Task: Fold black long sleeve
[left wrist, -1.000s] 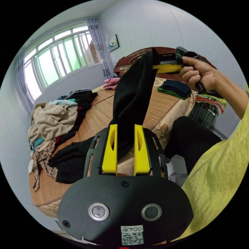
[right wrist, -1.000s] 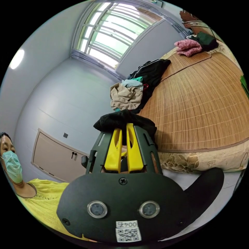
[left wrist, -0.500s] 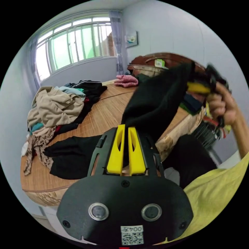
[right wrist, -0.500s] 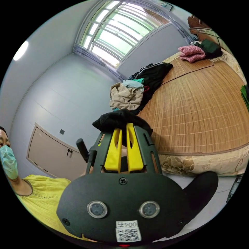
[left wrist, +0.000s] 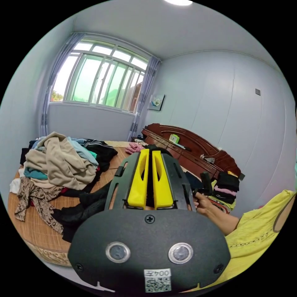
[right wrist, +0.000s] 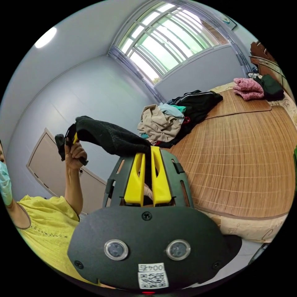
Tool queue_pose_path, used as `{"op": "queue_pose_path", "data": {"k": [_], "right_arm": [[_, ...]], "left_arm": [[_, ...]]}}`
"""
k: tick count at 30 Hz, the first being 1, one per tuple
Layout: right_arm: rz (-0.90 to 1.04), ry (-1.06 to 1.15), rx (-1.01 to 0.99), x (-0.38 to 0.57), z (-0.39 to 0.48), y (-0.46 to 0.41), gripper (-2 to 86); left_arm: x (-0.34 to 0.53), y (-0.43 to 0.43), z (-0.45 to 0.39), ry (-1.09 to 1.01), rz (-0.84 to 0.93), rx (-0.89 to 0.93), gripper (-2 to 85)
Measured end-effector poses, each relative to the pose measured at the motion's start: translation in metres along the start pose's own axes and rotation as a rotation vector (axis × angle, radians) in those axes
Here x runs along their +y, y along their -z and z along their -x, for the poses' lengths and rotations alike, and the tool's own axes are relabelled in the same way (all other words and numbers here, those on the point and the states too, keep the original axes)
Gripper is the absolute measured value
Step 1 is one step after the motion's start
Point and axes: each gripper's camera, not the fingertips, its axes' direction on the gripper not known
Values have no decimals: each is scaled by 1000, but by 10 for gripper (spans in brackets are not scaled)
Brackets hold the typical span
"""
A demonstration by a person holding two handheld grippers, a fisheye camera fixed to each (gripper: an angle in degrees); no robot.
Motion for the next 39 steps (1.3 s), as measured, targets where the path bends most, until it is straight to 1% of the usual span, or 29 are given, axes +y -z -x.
{"op": "queue_pose_path", "data": {"k": [2, 4, 9, 13, 16, 19, 22, 26, 34, 36, 39], "right_arm": [[12, -2, 4, -4, -2, 0, 47], [12, -20, 18, -3, -4, -1, 51], [18, -95, 2, 5, -17, -4, 73], [-33, -186, -35, 13, -31, 2, 133], [-53, -215, -36, 17, -30, 5, 152], [-61, -188, 29, 22, -16, 1, 169], [-13, -147, 116, 27, -1, -11, 185], [37, -178, 163, 38, 11, -33, 197], [91, -298, 185, 26, 35, -75, 194], [97, -324, 182, 19, 40, -79, 183], [92, -337, 179, 7, 56, -80, 131]], "left_arm": [[-11, -3, -2, -10, 9, -14, 12], [-20, -12, -1, -9, 42, -73, 12], [-32, -37, 14, 42, 91, -70, 12], [-44, -56, 27, 77, 116, -70, 12], [-54, -68, 36, 92, 131, -61, 12], [-65, -78, 42, 95, 149, -58, 12], [-75, -83, 49, 95, 159, -57, 11], [-85, -83, 58, 109, 158, -53, 11], [-98, -74, 72, 124, 156, -49, 12], [-100, -69, 76, 127, 154, -52, 12], [-103, -60, 82, 131, 150, -58, 13]]}}
